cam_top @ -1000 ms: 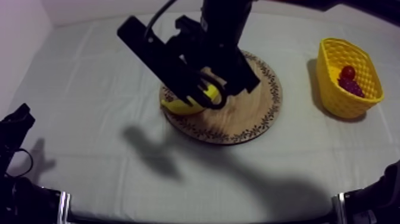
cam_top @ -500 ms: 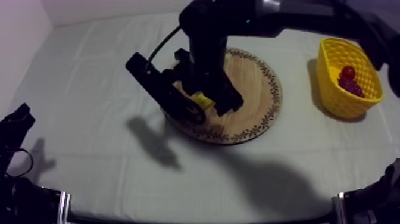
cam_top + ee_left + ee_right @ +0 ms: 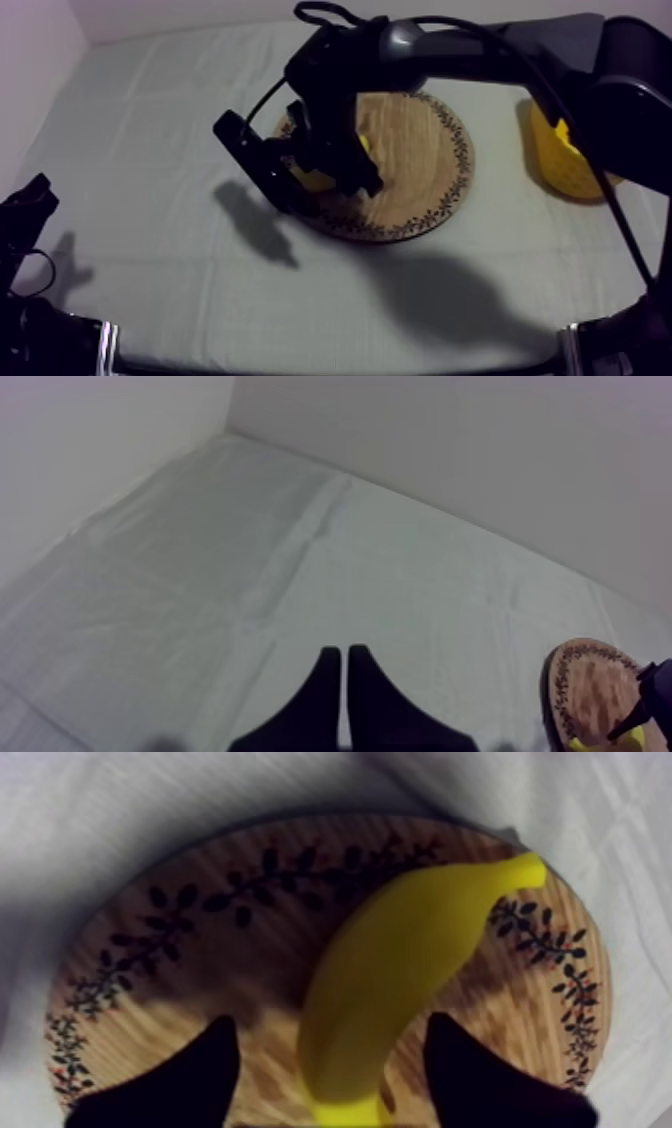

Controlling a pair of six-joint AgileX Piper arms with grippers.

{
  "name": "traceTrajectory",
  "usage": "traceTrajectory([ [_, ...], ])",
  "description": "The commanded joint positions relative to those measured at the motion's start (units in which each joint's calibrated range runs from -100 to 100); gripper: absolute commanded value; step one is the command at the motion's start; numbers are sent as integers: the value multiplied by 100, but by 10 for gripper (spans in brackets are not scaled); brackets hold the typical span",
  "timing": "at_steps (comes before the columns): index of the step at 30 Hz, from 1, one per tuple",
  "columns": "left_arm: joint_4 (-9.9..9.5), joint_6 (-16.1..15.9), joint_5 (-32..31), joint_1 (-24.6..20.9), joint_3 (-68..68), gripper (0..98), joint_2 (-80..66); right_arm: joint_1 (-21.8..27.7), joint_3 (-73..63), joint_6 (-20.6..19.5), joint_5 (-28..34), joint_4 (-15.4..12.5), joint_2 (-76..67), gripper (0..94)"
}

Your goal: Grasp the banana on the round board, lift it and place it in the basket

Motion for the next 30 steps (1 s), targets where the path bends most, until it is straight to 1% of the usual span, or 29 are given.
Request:
traceTrajectory([
  [1, -2, -1, -1, 1, 3, 1, 0, 4, -36, -27, -22, 36, 80, 438],
  [9, -2, -1, -1, 1, 3, 1, 0, -7, 44, -140, -234, 221, 233, 156],
  [12, -2, -1, -1, 1, 3, 1, 0, -21, 191, -215, -346, 260, 192, 102],
  [16, -2, -1, -1, 1, 3, 1, 0, -23, 267, -267, -373, 224, 0, 77],
  [22, -2, -1, -1, 1, 3, 1, 0, 80, 220, -373, -265, 59, -647, 107],
  [25, -2, -1, -1, 1, 3, 1, 0, 181, 273, -428, -212, -9, -1091, 103],
  [30, -2, 0, -1, 1, 3, 1, 0, 381, 555, -569, -147, -21, -1858, 103],
])
